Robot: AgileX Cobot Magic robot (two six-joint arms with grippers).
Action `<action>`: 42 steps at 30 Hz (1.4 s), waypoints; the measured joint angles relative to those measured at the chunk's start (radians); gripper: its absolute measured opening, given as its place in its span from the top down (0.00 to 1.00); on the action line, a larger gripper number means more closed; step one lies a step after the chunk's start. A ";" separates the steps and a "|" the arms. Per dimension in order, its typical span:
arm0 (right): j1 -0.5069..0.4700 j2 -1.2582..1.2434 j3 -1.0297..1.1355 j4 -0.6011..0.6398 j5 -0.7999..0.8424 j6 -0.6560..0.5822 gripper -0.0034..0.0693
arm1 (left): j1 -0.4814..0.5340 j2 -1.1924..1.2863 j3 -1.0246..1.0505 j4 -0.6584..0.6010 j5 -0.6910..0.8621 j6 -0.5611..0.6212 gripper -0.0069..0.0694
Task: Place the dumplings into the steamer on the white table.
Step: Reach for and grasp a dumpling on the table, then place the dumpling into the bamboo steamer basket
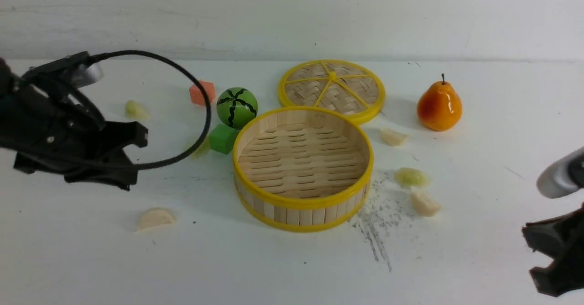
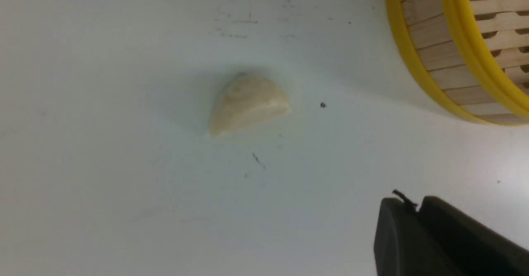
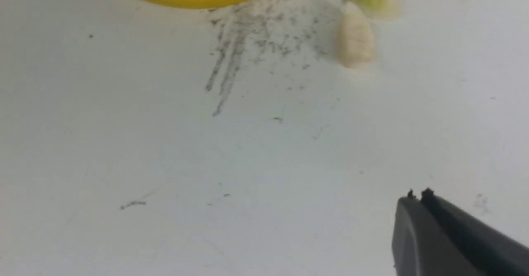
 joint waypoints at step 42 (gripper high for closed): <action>0.081 0.024 -0.001 0.033 -0.071 -0.013 0.90 | -0.125 0.359 -0.380 0.013 0.154 -0.012 0.60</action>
